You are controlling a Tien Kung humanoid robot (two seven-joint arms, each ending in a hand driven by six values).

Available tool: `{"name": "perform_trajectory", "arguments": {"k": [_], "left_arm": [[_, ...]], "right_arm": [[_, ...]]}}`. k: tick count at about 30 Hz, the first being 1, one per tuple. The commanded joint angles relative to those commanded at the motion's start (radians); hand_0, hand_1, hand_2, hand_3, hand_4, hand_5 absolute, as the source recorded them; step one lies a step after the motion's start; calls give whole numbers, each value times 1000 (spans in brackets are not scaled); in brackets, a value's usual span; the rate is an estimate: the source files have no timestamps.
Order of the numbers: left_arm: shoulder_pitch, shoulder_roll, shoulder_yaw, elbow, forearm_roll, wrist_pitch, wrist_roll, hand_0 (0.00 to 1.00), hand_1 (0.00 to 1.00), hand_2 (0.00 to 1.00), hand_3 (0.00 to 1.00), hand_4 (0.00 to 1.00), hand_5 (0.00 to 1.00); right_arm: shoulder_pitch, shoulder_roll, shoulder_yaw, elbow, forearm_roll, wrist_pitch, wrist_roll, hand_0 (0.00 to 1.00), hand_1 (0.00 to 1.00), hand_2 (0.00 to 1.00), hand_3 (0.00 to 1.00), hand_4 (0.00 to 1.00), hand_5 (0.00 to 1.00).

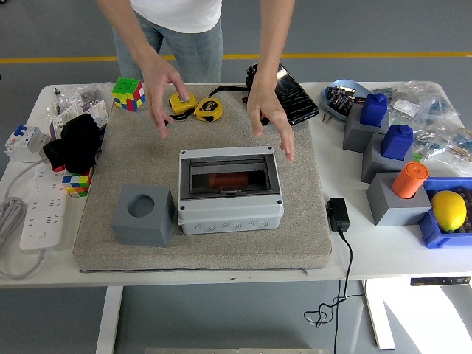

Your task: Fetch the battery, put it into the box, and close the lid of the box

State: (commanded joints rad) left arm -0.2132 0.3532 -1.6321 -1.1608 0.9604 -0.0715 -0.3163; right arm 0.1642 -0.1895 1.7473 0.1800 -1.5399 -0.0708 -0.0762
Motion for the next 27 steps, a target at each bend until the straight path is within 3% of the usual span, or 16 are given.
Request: {"name": "perform_trajectory", "arguments": {"k": [8,15,27], "left_arm": [[12,0,31,-14,61,30,2,829,862,844,835,998,998],[-15,29,60,-30,130,58,6,835,874,850,834,998,998],[-39,34,57,-35,138,77,-7,842,886,854,836,998,998]], "right_arm": [[-15,19,5,0,-4,2,5,848,826,782,815,998,998],[-3,29,-8,0,16,2,13,849,826,783,816,998,998],[24,-10,-32,0,28,0,5,848,826,783,816,998,998]]}}
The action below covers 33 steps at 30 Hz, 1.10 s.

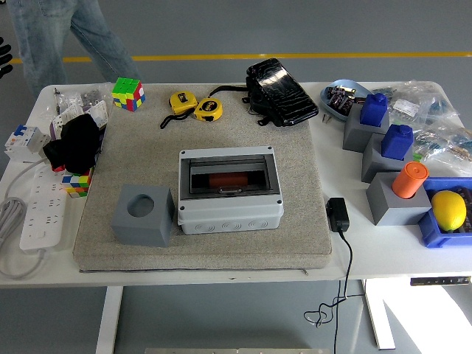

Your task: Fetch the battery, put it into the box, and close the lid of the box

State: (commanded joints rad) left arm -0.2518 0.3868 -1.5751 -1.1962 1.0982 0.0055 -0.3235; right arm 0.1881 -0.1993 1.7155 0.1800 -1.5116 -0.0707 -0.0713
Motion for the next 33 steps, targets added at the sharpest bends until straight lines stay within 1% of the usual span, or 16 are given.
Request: {"name": "perform_trajectory", "arguments": {"k": [4,9,12,15,17,19,21,22,24,28,33], "left_arm": [[-2,5,9,-6,2,3,0,842,886,854,836,998,998],[6,6,13,-41,11,9,3,844,886,856,837,998,998],[15,11,19,-58,18,14,6,845,888,856,837,998,998],[11,22,21,-68,18,15,7,845,888,856,837,998,998],[8,27,22,-70,18,16,8,845,888,856,837,998,998],[3,26,28,-68,19,16,9,847,893,858,837,998,998],[-4,19,43,-63,20,18,9,847,893,858,837,998,998],[-5,17,50,-64,20,19,10,847,893,858,837,998,998],[-4,16,58,-62,19,20,10,849,894,858,837,998,998],[6,23,61,-64,35,26,15,849,894,858,837,998,998],[15,21,51,-68,43,31,14,849,891,855,832,998,989]], "right_arm": [[4,-4,17,0,-10,-2,-5,848,826,783,816,998,998],[-3,-5,29,0,-16,1,-5,848,826,783,816,998,998],[-11,-5,69,0,-49,2,-11,848,826,782,816,998,998],[-20,-1,73,0,-55,4,-7,848,826,782,816,998,998],[-23,4,79,0,-59,4,-6,848,826,782,816,998,998],[-29,5,48,0,-32,5,-1,848,825,784,817,998,998],[-42,5,37,0,-31,7,-4,848,825,784,817,998,998],[-47,9,61,0,-54,7,-8,848,825,784,817,998,998],[-55,14,81,0,-75,8,-9,848,825,783,817,998,998],[-61,21,90,0,-79,8,-3,848,825,783,817,998,998],[-68,31,89,0,-76,8,2,848,826,783,817,998,998]]}}
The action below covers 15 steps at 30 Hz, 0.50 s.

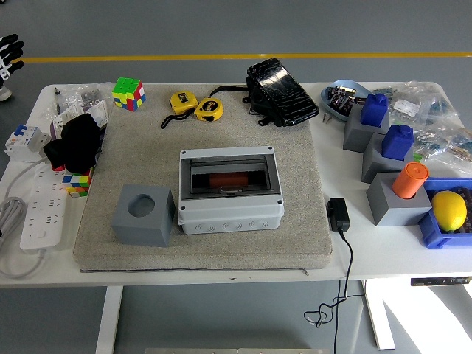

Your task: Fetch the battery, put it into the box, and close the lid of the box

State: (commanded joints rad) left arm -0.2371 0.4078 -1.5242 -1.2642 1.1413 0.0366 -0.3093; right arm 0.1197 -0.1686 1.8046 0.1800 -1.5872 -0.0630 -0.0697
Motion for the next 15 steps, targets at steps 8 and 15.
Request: {"name": "perform_trajectory", "arguments": {"k": [8,15], "left_arm": [[17,17,-16,-8,21,5,0,849,893,862,841,998,955],[22,23,-33,-7,31,10,0,852,901,877,862,998,904]], "right_arm": [[-13,26,4,0,-3,0,5,847,826,783,818,998,998],[-14,39,16,0,-12,-1,5,846,825,783,817,998,998]]}}
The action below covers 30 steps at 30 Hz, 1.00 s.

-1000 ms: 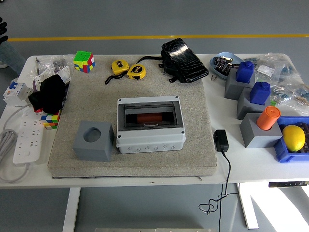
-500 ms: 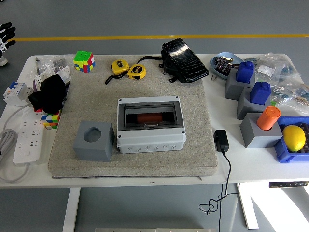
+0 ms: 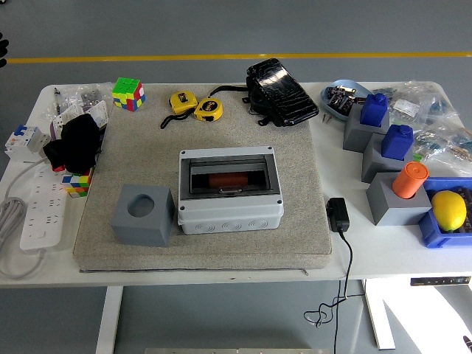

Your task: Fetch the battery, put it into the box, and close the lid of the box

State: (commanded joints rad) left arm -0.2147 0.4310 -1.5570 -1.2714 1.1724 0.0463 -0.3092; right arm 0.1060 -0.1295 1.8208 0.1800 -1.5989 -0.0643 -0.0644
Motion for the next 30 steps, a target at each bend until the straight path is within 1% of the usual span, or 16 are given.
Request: {"name": "perform_trajectory", "arguments": {"k": [9,17,18,19,23,30], "left_arm": [[6,-2,-6,-2,-4,6,0,853,903,888,868,998,919],[4,-22,-22,-3,-20,18,-10,853,896,879,865,998,919],[4,-24,-22,-3,-21,18,-11,851,885,875,860,998,896],[4,-25,-22,-3,-23,18,-11,851,885,875,860,998,896],[5,-22,-21,-3,-26,18,-10,851,885,875,860,998,896],[9,-26,-22,-4,-30,18,-11,851,875,877,863,998,902]], "right_arm": [[2,8,18,0,-2,-2,3,846,824,783,818,998,998],[6,7,9,0,10,-2,4,846,824,783,818,998,998],[6,7,9,0,10,-2,4,847,824,783,818,998,998],[7,7,9,0,9,-2,4,847,824,783,818,998,998],[11,8,6,0,14,-2,6,847,824,783,818,998,998],[14,9,3,0,8,-2,4,846,824,784,818,998,998]]}}
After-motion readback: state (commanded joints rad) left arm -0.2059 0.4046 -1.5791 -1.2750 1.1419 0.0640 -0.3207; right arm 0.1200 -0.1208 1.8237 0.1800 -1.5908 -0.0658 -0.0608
